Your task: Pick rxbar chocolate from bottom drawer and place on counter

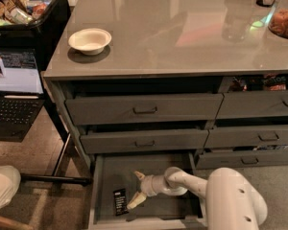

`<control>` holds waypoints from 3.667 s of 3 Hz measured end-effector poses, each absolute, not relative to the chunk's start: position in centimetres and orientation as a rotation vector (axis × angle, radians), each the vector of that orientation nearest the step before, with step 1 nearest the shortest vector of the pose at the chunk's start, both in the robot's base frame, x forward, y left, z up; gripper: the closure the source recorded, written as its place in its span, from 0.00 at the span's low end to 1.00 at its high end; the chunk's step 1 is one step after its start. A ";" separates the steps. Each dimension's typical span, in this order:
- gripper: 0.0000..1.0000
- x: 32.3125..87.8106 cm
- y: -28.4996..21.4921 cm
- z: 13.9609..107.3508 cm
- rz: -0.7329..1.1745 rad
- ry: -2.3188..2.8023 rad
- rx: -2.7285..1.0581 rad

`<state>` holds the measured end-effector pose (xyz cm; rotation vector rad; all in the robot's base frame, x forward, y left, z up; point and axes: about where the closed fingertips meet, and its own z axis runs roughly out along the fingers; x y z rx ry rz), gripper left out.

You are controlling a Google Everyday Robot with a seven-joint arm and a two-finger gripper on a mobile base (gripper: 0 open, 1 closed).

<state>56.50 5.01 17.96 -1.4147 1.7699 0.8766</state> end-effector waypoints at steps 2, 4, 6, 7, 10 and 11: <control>0.00 54.4 8.4 14.5 0.969 1.653 -1.452; 0.00 52.2 10.5 13.5 0.967 1.495 -1.540; 0.00 52.0 11.8 11.6 0.952 1.481 -1.584; 0.15 52.4 12.0 11.0 0.927 1.500 -1.592; 0.84 53.0 11.3 11.7 0.862 1.491 -1.586; 1.00 52.8 10.7 13.0 0.850 1.455 -1.587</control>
Offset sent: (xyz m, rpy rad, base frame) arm -0.0320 0.0520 -0.0460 0.1276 -0.0668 0.1476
